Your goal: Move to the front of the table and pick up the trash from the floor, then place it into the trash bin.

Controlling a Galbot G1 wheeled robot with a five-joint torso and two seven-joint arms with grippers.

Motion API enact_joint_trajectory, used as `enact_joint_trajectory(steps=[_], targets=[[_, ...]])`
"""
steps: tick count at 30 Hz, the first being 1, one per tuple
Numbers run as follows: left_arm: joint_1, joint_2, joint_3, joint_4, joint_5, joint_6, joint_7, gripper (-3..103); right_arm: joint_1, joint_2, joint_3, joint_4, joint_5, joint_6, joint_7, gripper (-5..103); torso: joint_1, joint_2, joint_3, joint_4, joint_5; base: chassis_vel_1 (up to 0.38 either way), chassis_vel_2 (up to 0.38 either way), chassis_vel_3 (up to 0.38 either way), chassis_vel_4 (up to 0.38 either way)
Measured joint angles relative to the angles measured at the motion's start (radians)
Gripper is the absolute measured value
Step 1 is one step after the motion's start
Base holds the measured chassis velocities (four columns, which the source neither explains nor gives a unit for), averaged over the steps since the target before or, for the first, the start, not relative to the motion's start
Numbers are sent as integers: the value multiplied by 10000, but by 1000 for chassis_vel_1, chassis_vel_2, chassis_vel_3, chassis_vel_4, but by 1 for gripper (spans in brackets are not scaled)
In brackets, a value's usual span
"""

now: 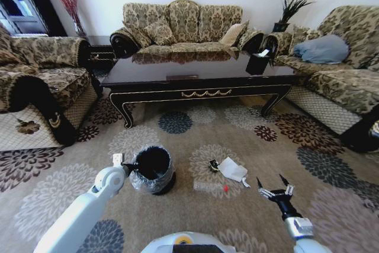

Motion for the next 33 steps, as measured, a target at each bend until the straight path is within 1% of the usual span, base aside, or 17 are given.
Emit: enact_joint_trajectory(steps=[1,3,5,8,9,11,14,17,18,20,22,24,26,29,31,33], targets=[[0,0,0,0,0,0,0,2,0,0,0,0,0,0,0,100,0,0,0,0,0,0,0,0,0],[63,265,-161,-259,-114,57,-68,2,234,-65,-101,-325,-168,24,-64,100,0,0,-1,0,4,0,0,0,0],[224,544,-378,-611,-255,95,-93,2,805,-143,-340,-908,-372,130,-93,100,0,0,-1,0,3,0,0,0,0],[370,648,-535,-865,-343,95,-92,2,1269,-267,-610,-1403,-423,58,-98,100,0,0,0,5,2,0,0,0,0],[519,703,-691,-1110,-424,109,-109,2,1715,-373,-881,-1852,-454,-58,-98,100,0,0,-1,2,5,0,0,0,0],[720,752,-851,-1412,-549,154,-179,2,2249,-511,-1229,-2383,-334,-247,-187,100,0,0,-1,2,4,0,0,0,0],[831,788,-907,-1573,-568,180,-250,2,2645,-578,-1465,-2845,-189,-273,-309,100,0,0,-1,2,0,0,0,0,0],[970,818,-986,-1893,-644,178,-452,2,3380,-705,-1912,-3964,150,-122,-610,100,0,0,0,4,3,0,0,0,0],[970,818,-986,-1893,-644,178,-452,2,3380,-705,-1912,-3964,150,-122,-610,100,0,0,0,4,3,0,0,0,0],[1040,886,-1031,-2148,-796,181,-567,2,3648,-785,-2181,-4520,409,-85,-853,100,0,0,0,0,3,0,0,0,0],[1104,949,-1086,-2299,-886,199,-593,2,3858,-778,-2383,-5000,320,113,-1108,100,0,0,-1,-2,1,0,0,0,0],[1132,955,-1111,-2328,-903,201,-599,2,3924,-766,-2459,-5142,264,172,-1181,100,0,0,-1,-2,0,0,0,0,0],[1313,973,-1260,-2451,-939,201,-689,2,4275,-641,-2800,-5941,124,351,-1387,100,0,0,-1,0,3,0,0,0,0],[1404,997,-1319,-2504,-946,201,-703,2,4454,-591,-2936,-6311,105,401,-1432,100,0,0,-1,1,5,0,0,0,0],[1619,1083,-1380,-2641,-933,202,-735,2,5043,-395,-3133,-7212,-26,567,-1499,100,0,0,-1,0,2,0,0,0,0],[1714,1091,-1394,-2713,-842,201,-740,2,5469,-212,-3157,-7689,-63,639,-1501,100,0,0,0,2,2,0,0,0,0]])
